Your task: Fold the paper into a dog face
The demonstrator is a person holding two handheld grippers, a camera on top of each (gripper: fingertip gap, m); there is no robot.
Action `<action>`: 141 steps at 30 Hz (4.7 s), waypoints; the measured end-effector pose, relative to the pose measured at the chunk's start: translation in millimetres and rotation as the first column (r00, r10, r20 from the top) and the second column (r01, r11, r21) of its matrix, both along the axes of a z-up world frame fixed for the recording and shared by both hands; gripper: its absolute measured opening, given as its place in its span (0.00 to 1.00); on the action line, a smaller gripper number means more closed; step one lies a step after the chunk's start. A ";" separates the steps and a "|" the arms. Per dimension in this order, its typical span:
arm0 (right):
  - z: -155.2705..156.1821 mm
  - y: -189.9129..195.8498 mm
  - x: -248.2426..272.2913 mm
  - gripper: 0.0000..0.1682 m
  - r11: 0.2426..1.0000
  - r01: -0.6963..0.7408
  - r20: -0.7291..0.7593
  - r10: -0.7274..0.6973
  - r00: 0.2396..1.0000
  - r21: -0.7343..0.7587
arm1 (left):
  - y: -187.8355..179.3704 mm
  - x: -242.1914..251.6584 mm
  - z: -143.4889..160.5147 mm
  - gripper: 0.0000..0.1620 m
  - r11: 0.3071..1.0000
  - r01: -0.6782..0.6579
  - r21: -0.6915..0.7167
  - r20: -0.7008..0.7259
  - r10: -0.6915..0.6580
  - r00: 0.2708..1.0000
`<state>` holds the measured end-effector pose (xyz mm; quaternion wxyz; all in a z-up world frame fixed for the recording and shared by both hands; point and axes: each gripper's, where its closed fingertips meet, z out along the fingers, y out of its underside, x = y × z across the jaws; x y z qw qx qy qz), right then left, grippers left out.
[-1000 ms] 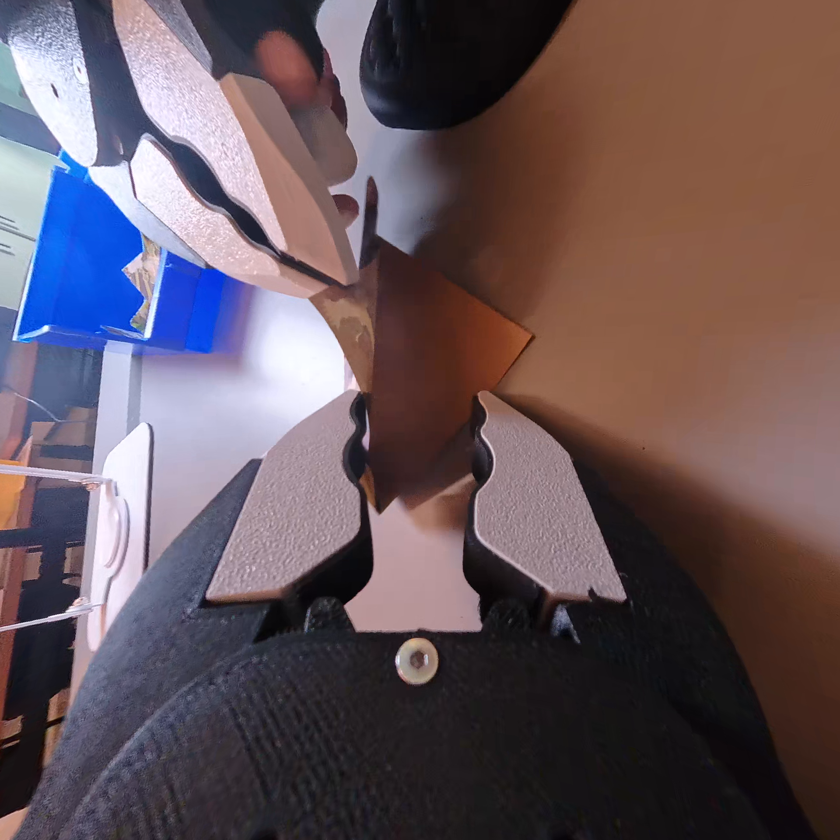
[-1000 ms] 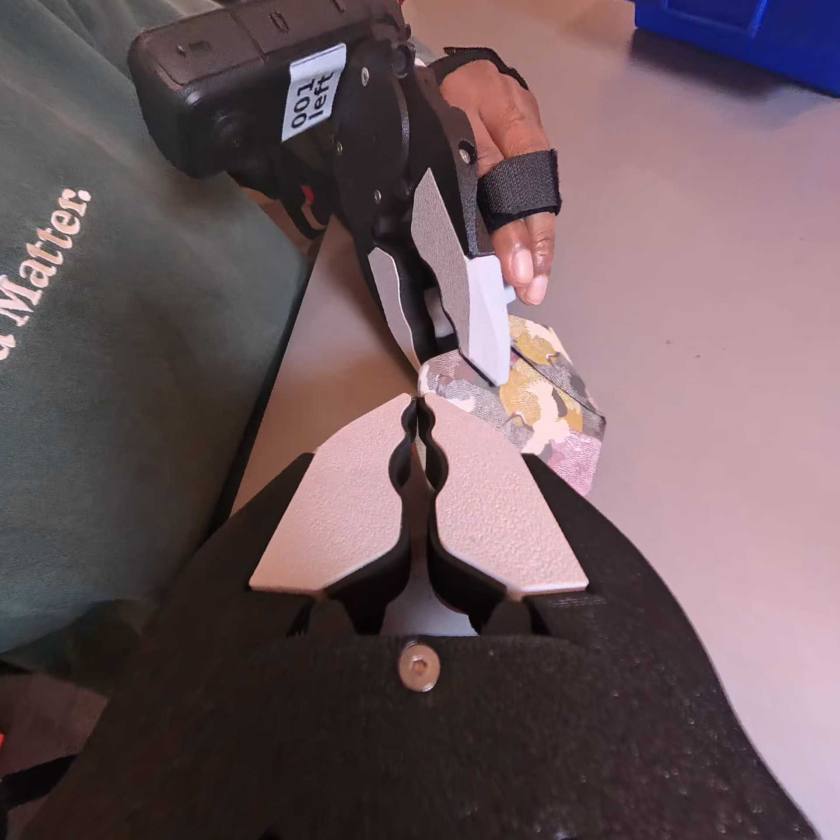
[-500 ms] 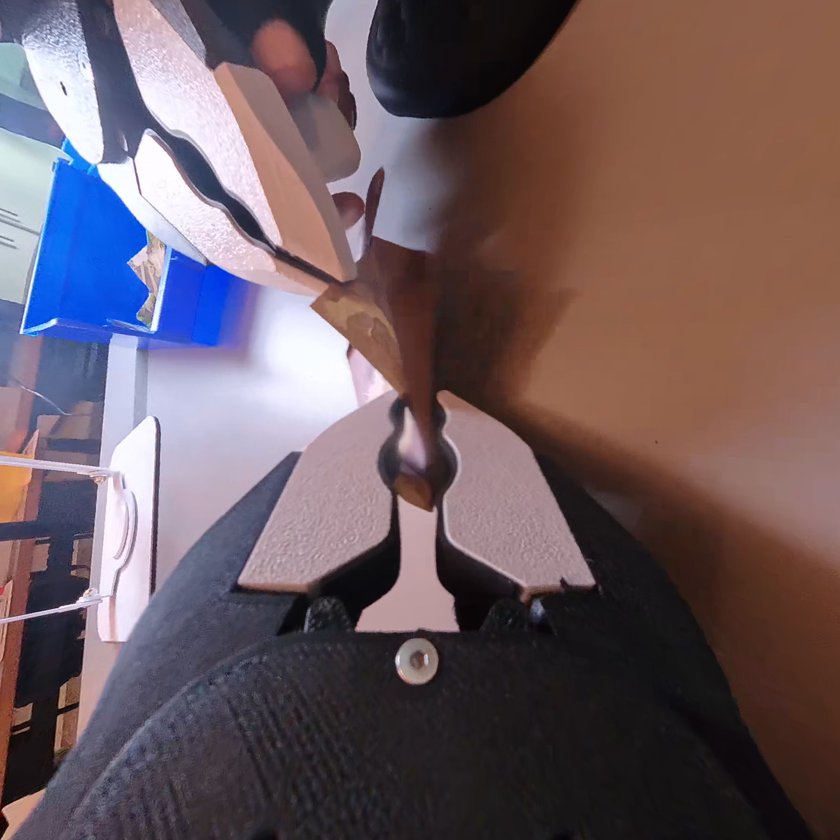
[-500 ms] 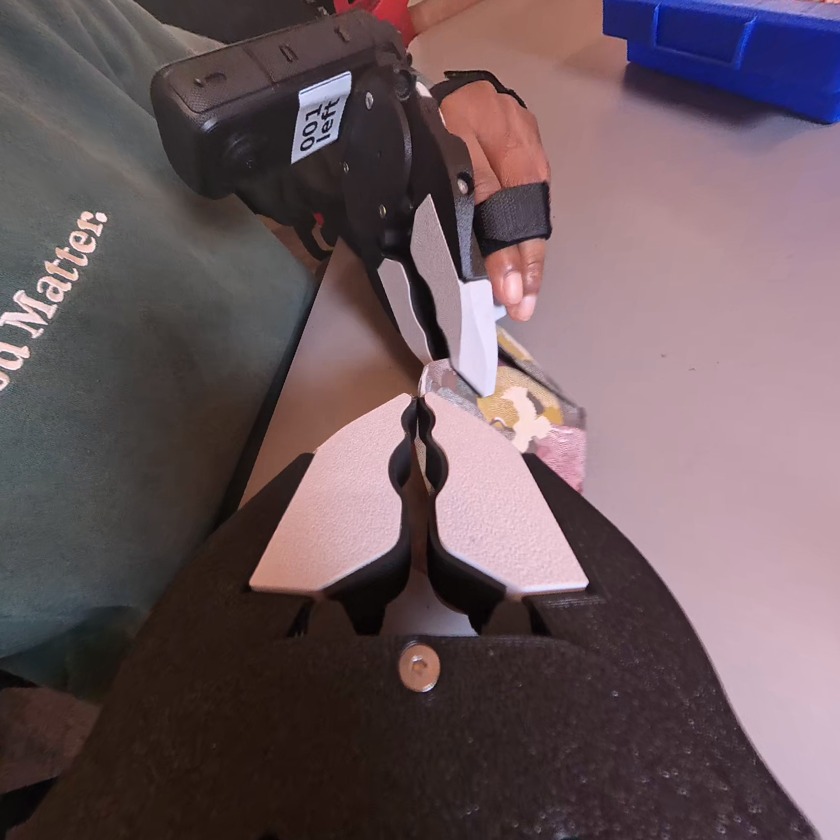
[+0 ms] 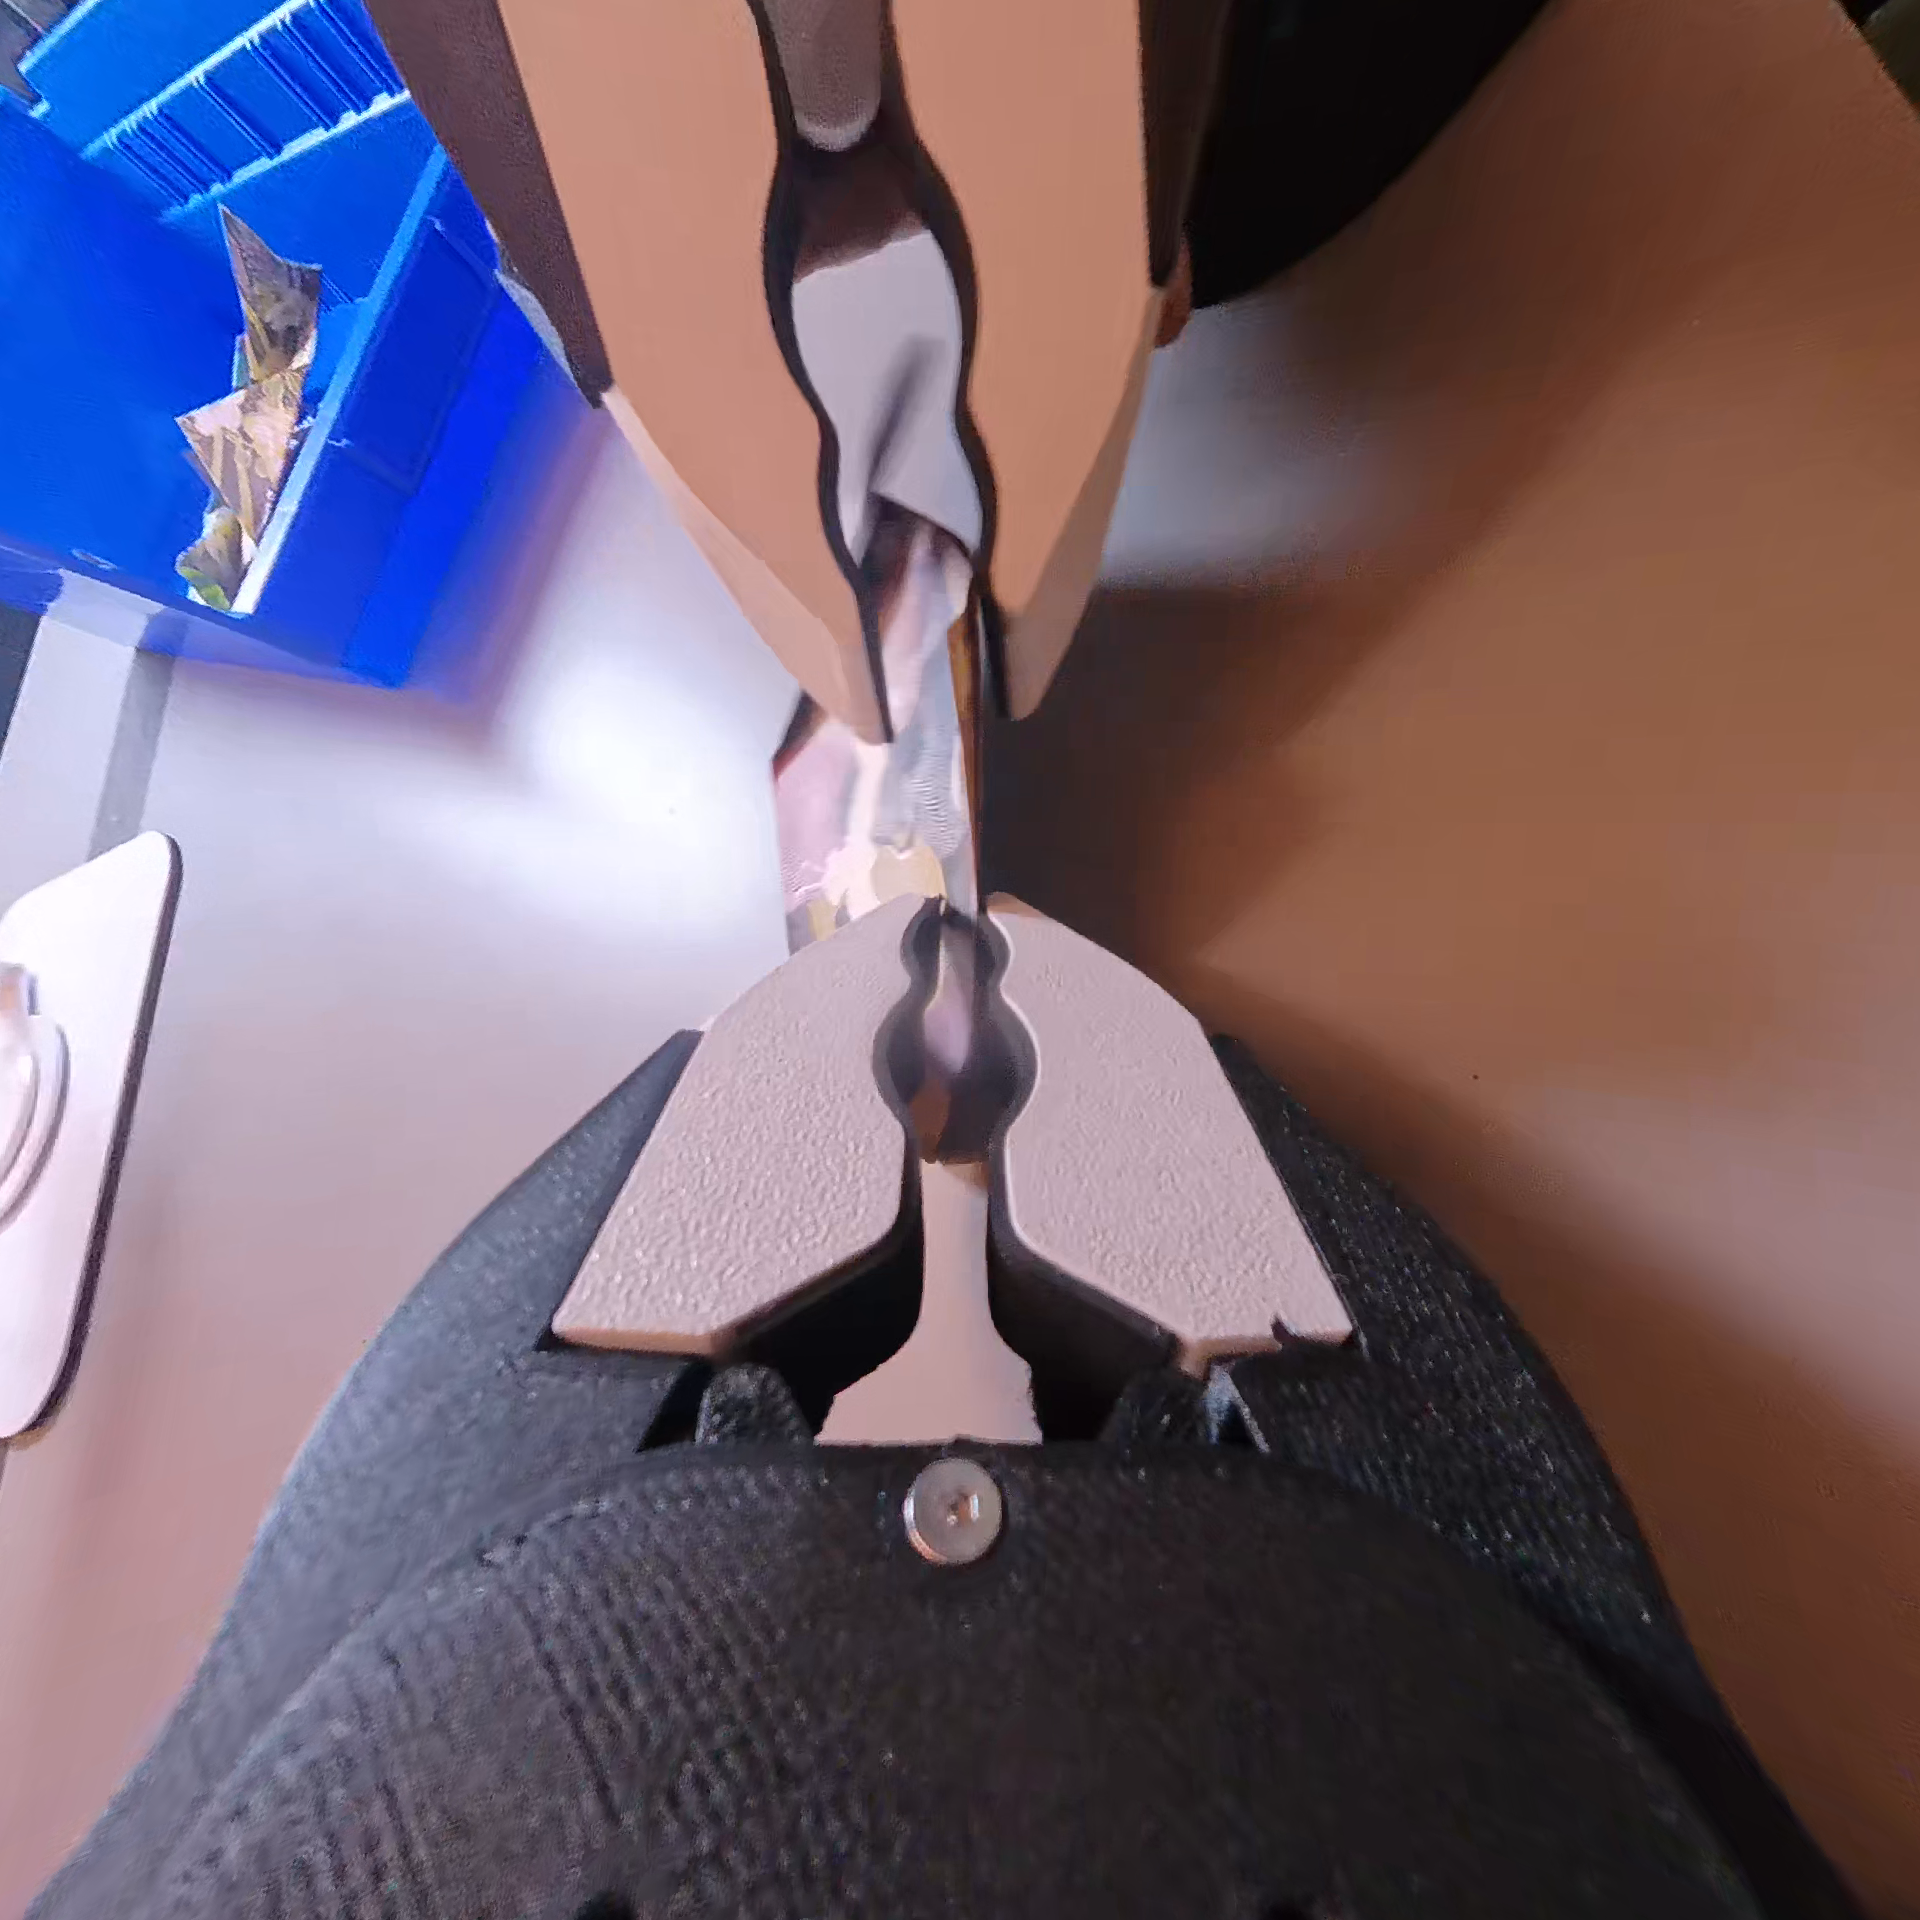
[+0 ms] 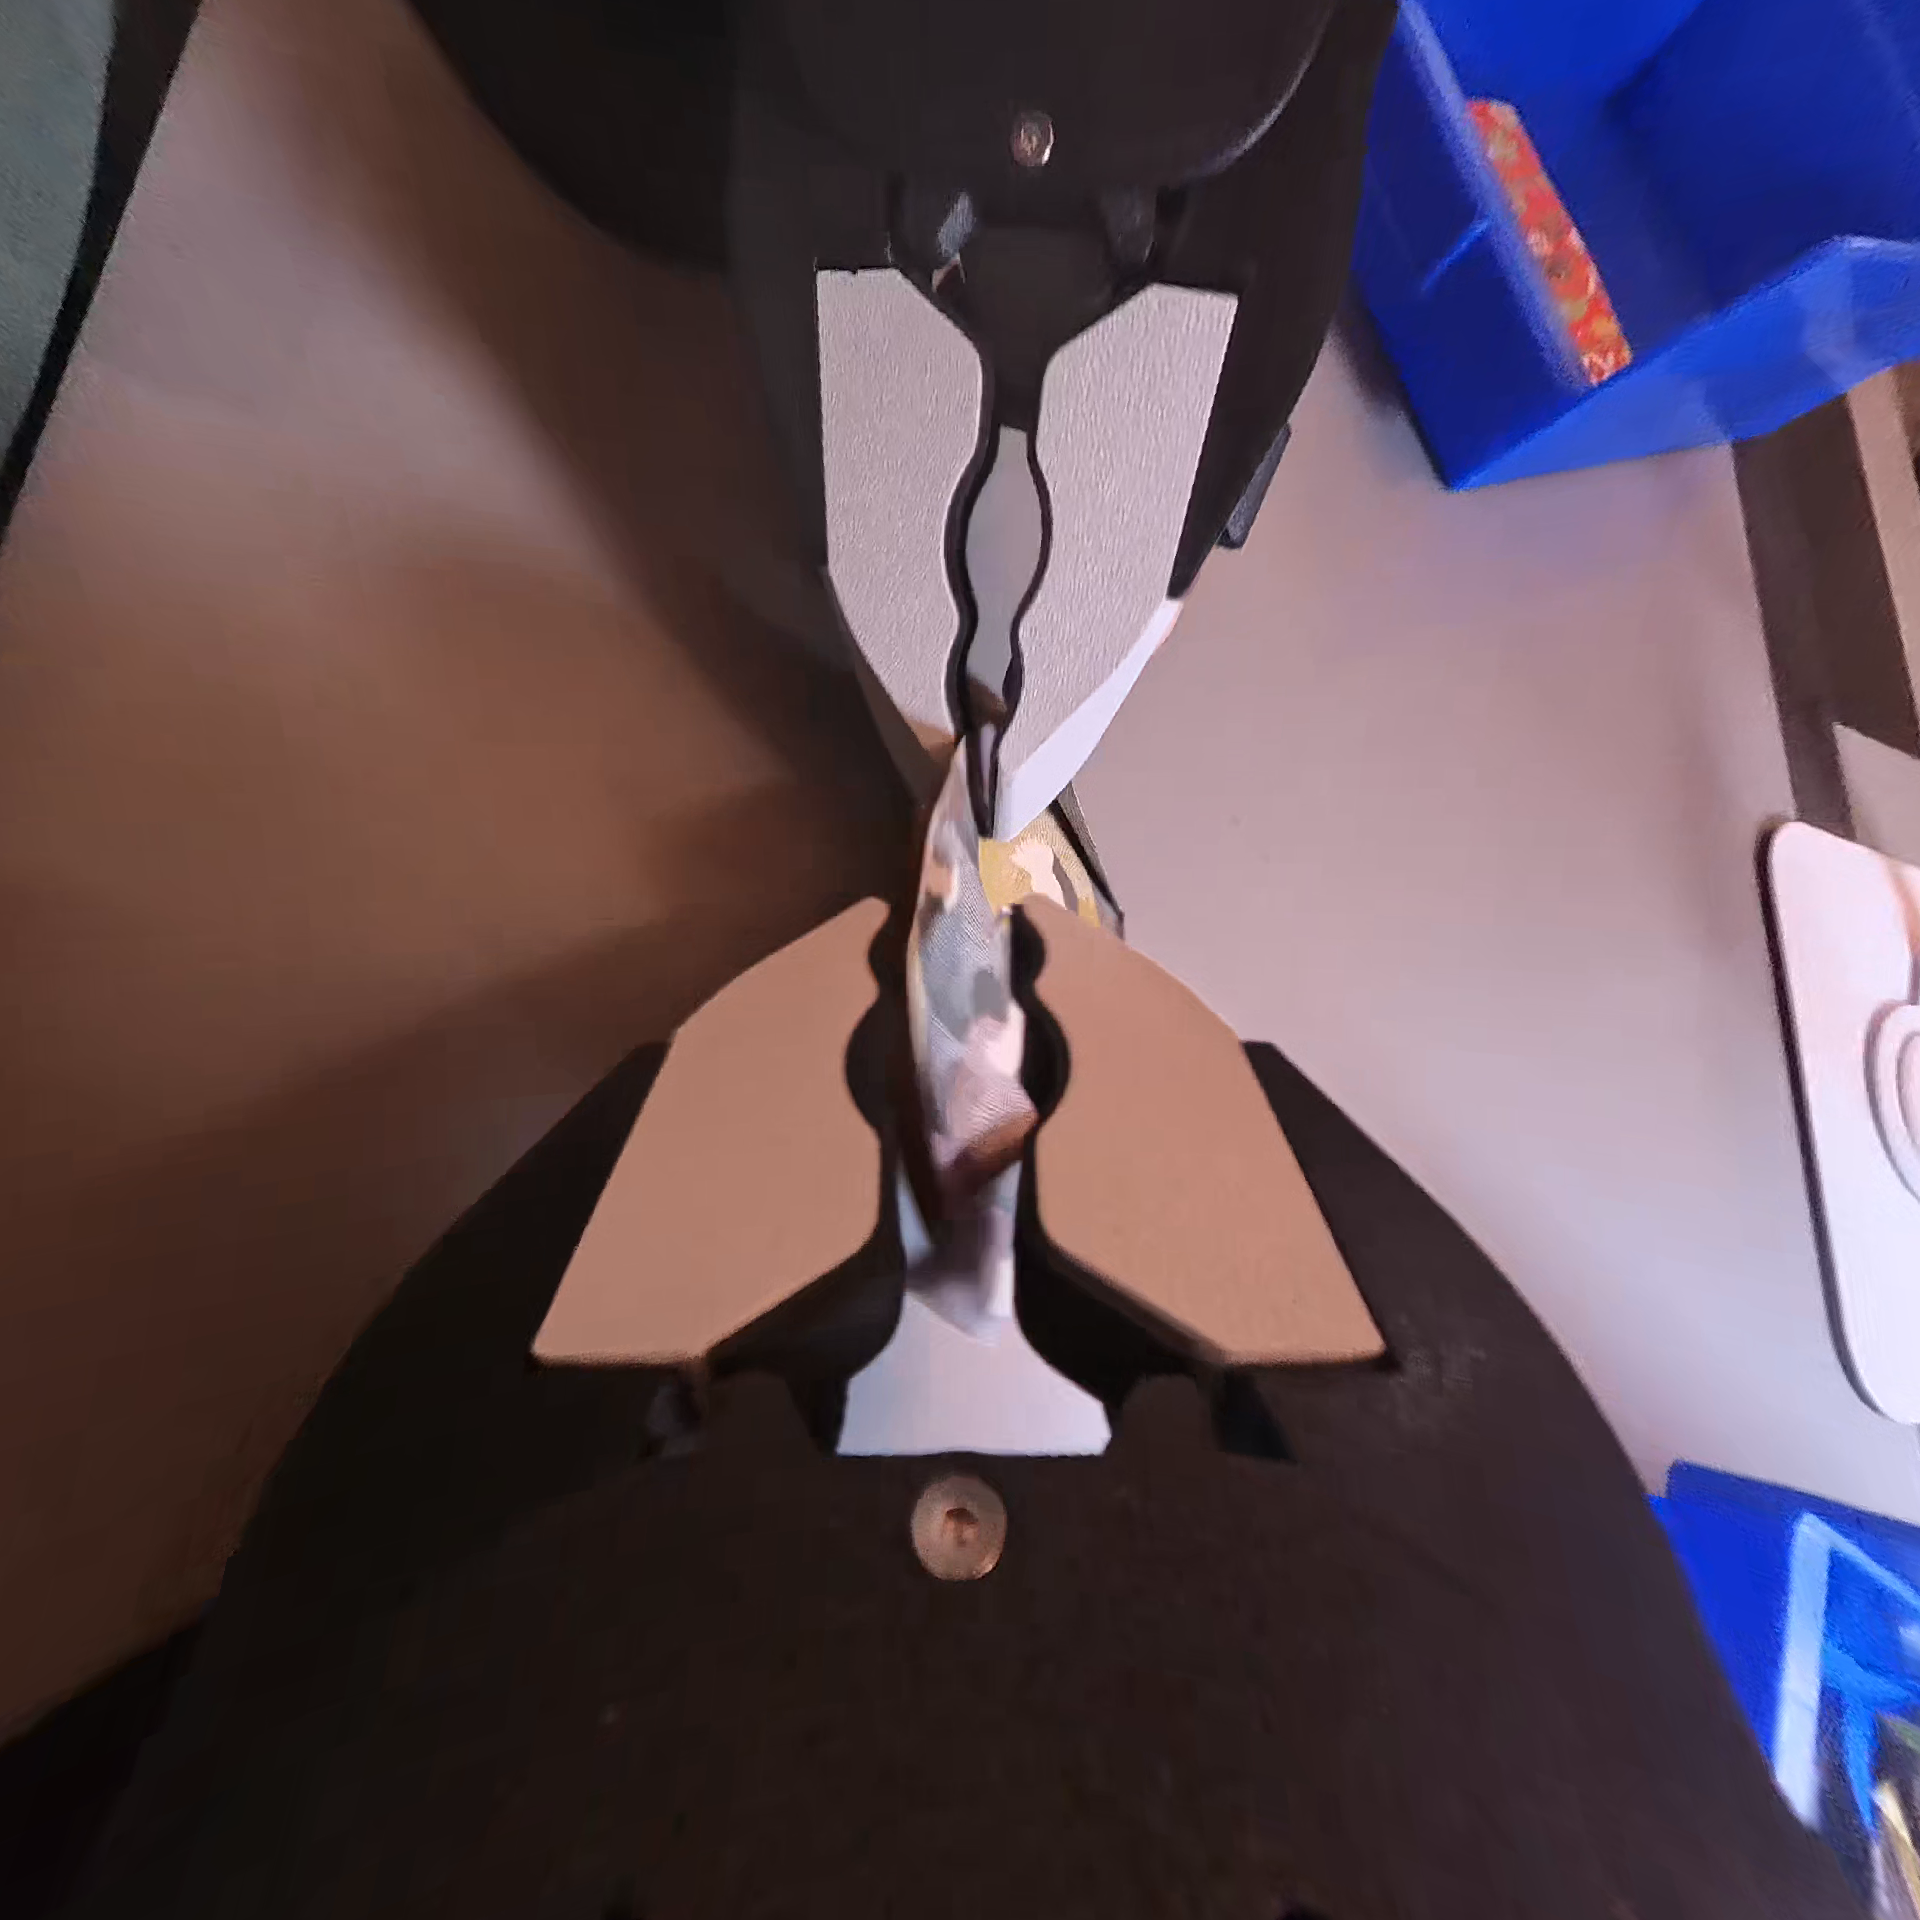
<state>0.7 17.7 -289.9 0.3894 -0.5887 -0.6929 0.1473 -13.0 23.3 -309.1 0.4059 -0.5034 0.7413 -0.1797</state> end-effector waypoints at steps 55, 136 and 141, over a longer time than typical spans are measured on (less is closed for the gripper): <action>-36.7 -3.6 13.4 0.02 0.680 0.193 0.248 -0.017 0.969 -0.707 | 10.6 18.7 -18.1 0.00 0.985 0.012 -0.170 -0.093 -0.028 0.995; -39.8 -12.4 29.7 0.00 0.887 0.109 0.242 0.003 0.970 -0.449 | -19.4 14.4 -19.7 0.01 0.972 -0.021 -0.235 -0.180 -0.022 0.983; -39.9 -11.5 35.6 0.00 0.877 0.120 0.232 -0.009 0.973 -0.466 | -19.5 14.5 -19.8 0.01 0.971 -0.023 -0.238 -0.179 -0.021 0.984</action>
